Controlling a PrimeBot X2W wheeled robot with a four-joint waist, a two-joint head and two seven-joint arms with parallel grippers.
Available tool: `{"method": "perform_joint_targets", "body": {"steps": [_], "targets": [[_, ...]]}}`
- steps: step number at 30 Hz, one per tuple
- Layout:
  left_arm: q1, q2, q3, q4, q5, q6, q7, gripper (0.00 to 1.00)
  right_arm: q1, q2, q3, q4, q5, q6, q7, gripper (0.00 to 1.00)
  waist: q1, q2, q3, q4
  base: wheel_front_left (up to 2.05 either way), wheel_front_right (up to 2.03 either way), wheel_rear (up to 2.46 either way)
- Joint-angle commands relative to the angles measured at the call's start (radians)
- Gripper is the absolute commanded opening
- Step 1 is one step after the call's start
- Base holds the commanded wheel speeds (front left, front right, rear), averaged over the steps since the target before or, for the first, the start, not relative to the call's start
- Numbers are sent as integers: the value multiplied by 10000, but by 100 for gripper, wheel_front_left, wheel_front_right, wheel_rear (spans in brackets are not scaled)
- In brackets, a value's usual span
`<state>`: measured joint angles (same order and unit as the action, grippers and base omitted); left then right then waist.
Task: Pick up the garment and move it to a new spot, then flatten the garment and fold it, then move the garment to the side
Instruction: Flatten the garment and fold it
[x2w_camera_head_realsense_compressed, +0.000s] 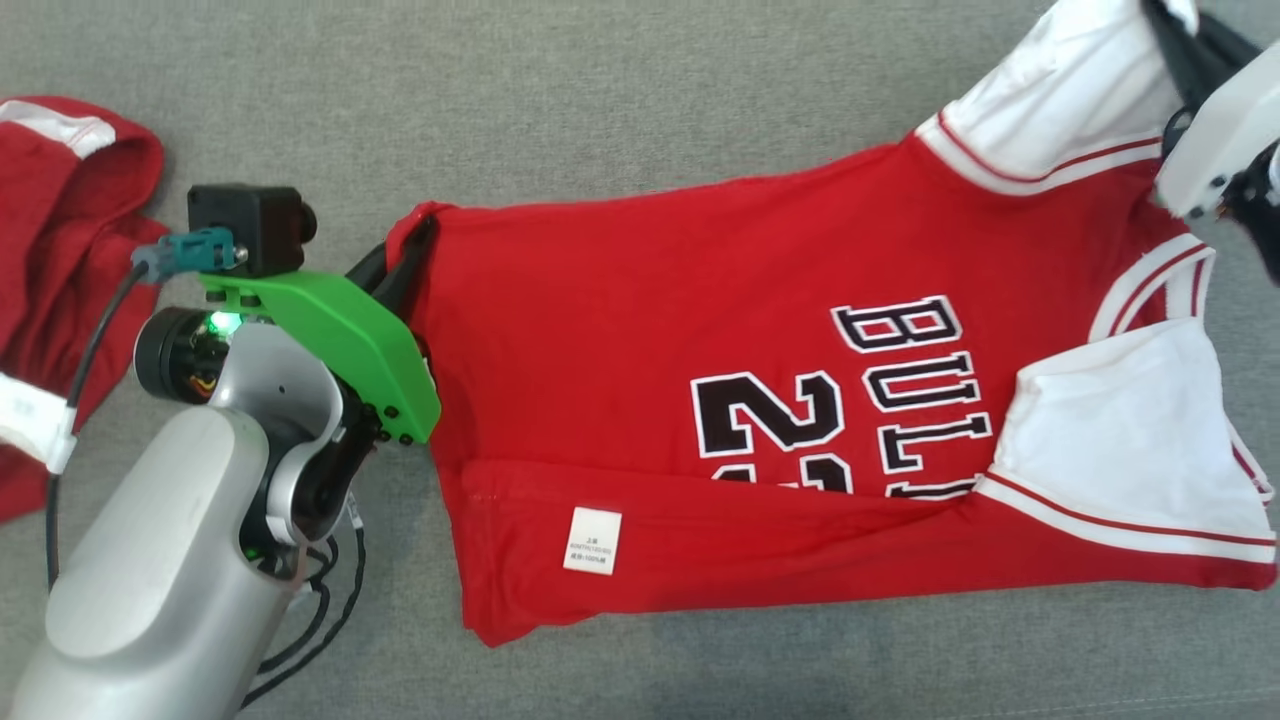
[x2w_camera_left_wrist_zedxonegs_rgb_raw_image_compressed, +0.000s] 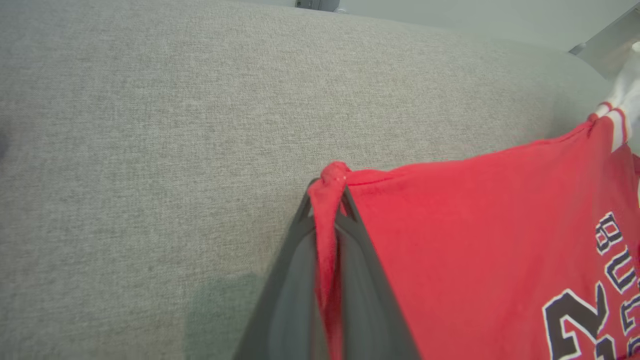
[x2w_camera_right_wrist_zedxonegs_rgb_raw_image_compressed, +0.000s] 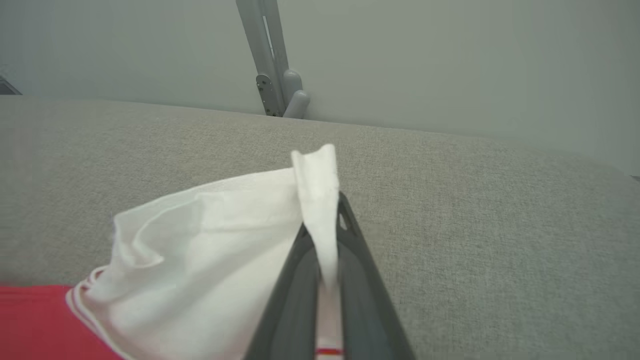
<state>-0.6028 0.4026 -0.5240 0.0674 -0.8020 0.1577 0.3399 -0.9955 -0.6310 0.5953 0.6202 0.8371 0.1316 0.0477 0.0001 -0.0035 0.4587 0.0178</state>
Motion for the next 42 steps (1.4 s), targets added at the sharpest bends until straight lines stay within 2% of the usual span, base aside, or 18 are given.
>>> {"method": "perform_joint_targets", "body": {"steps": [1,7,14,18,23,24,25,26,27,30,34,37,40,42], "targets": [[275,127,-9,-125,-10,35,-117,0,333,-57,130,-281,251,-17,-145,0,-1,35,-296,-266,0,0,0],[1291,407,-72,-1200,151,240,-436,0,1490,-675,595,-1731,836,-17,-678,0,-1,35,-576,-531,0,0,0],[3742,752,353,-3417,3,1253,-1253,0,3702,-1847,656,-3846,1553,-14,-1436,0,-1,35,-787,-1044,0,0,0],[5006,726,399,-4023,-239,1534,-1600,0,4792,-2019,568,-4333,1753,-14,-1694,0,-1,35,-852,-1316,0,0,0],[5901,700,514,-3818,-574,1570,-1842,0,5404,-1759,772,-4178,1440,-14,-1850,0,-1,35,-884,-1535,0,0,0],[5999,620,507,-3735,-688,1557,-1858,0,5411,-1709,810,-4023,1283,-14,-1875,89,-1,35,-906,-1559,0,0,0],[6098,532,488,-3645,-797,1513,-1905,20,5415,-1643,862,-3846,1106,-14,-1858,100,-1,35,-936,-1575,0,0,0],[6175,592,449,-3545,-742,1473,-1926,46,5411,-1554,937,-3760,963,-14,-1829,100,-1,35,-965,-1585,0,0,0],[6233,679,406,-3403,-628,1478,-1973,100,5425,-1460,1002,-3736,945,-13,-1815,100,-1,35,-1001,-1593,0,0,0],[6507,656,342,-3172,-334,1423,-2437,100,5685,-1647,1076,-3877,1134,-17,-1626,100,-1,35,-1159,-1599,0,0,0],[7010,559,943,-2891,492,1880,-4297,100,6123,-2166,583,-4163,1392,-13,-1541,100,-1,35,-1381,-1575,0,0,0],[7282,377,1207,-2595,1081,2019,-5516,100,6510,-2422,-206,-4116,1432,-14,-1750,100,-1,35,-1565,-1536,0,0,0],[7137,54,1481,-2331,1728,1939,-5982,100,6755,-2216,-981,-3776,1137,-13,-1795,100,-1,35,-1706,-1415,0,0,0],[6777,-356,1724,-2326,2074,1698,-6055,100,6873,-1929,-1291,-3624,929,-11,-1609,100,-1,35,-1722,-1226,0,0,0]]}}
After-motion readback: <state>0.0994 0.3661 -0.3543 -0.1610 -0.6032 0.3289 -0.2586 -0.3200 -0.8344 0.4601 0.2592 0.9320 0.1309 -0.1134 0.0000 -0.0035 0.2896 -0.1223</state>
